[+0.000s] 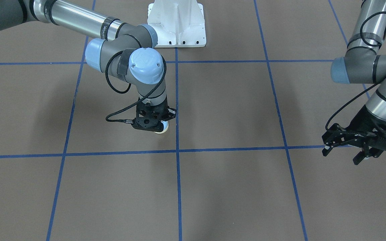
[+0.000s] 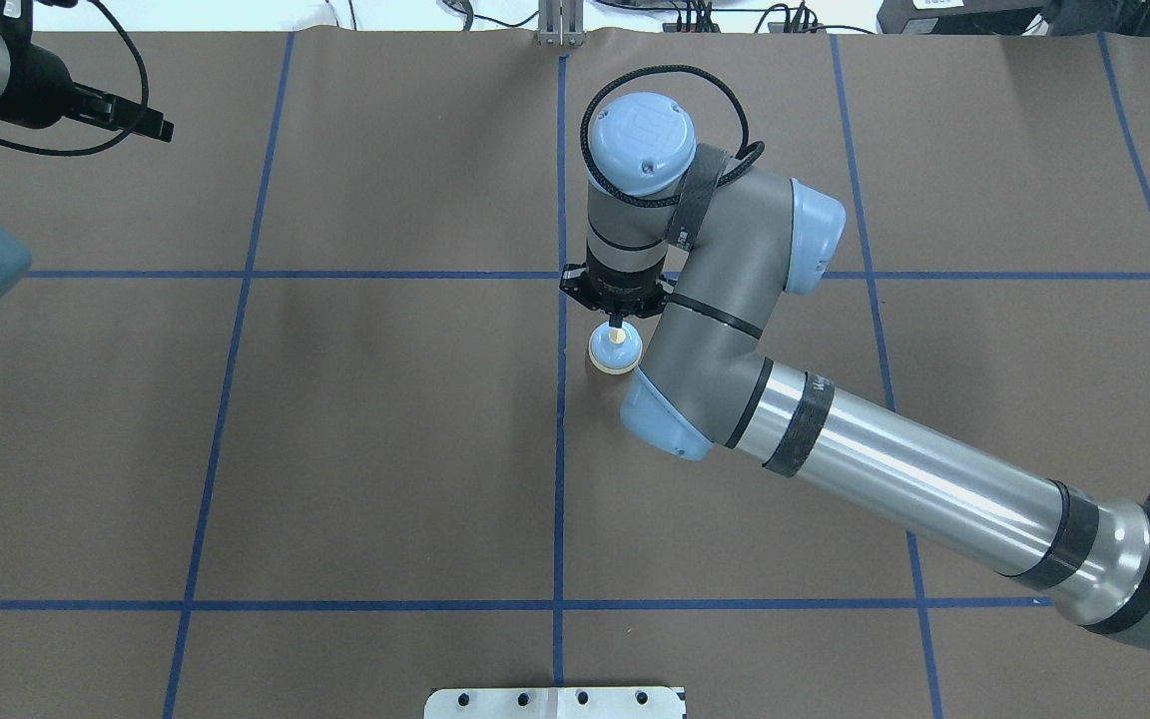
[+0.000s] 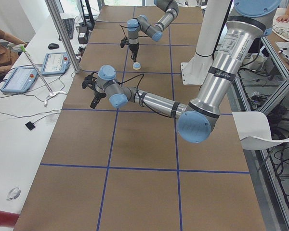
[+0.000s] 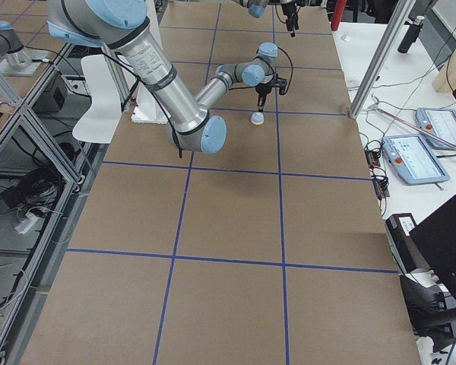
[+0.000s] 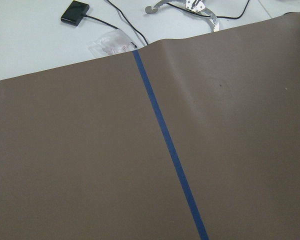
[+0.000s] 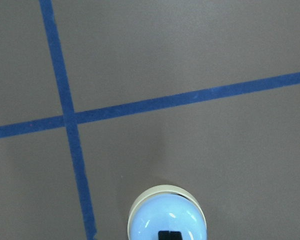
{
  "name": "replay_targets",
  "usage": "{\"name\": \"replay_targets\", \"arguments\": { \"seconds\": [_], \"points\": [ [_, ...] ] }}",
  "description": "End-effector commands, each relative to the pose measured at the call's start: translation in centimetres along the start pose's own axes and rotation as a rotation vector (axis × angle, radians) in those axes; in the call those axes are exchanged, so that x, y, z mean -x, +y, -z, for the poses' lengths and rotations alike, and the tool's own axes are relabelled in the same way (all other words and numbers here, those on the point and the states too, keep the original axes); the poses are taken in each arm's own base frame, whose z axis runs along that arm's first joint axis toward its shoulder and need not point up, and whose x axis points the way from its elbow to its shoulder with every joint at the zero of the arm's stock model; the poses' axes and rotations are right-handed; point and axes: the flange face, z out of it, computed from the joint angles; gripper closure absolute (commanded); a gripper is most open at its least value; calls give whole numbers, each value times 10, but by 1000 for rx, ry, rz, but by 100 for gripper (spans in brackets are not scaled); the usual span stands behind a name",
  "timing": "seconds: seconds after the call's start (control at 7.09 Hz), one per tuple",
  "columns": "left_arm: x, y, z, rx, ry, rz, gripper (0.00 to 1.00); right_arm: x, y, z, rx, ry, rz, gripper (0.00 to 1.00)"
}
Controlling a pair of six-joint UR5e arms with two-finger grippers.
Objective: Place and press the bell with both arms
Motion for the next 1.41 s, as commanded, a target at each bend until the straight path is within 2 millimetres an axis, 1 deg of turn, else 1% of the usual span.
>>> {"name": "replay_targets", "arguments": {
  "seconds": [0.0,0.14,0.28,0.42,0.56,0.71,0.85,0.99,1.13,1.27],
  "points": [
    [5,0,2,3,-6,8,0,-19,-12,35,-37,-43,-12,8],
    [25,11,6,25,-8,30,0,-61,-13,51,-59,-65,-11,0],
    [56,16,22,47,9,62,0,-115,-23,68,-80,-71,-3,0],
    [105,28,32,78,5,56,0,-155,-37,78,-101,-52,61,0],
    [153,33,43,101,12,16,0,-201,-53,83,-120,-22,108,0],
    [190,38,55,118,-10,-48,0,-253,-57,84,-125,12,164,0],
    [232,50,80,147,-48,-73,0,-307,-71,93,-132,46,199,0],
    [250,51,95,190,-54,-118,0,-370,-92,110,-111,48,221,0],
    [272,54,109,221,-74,-125,0,-449,-108,127,-79,39,290,0],
    [279,49,122,250,-113,-79,0,-528,-124,143,-64,16,282,0]
  ]
}}
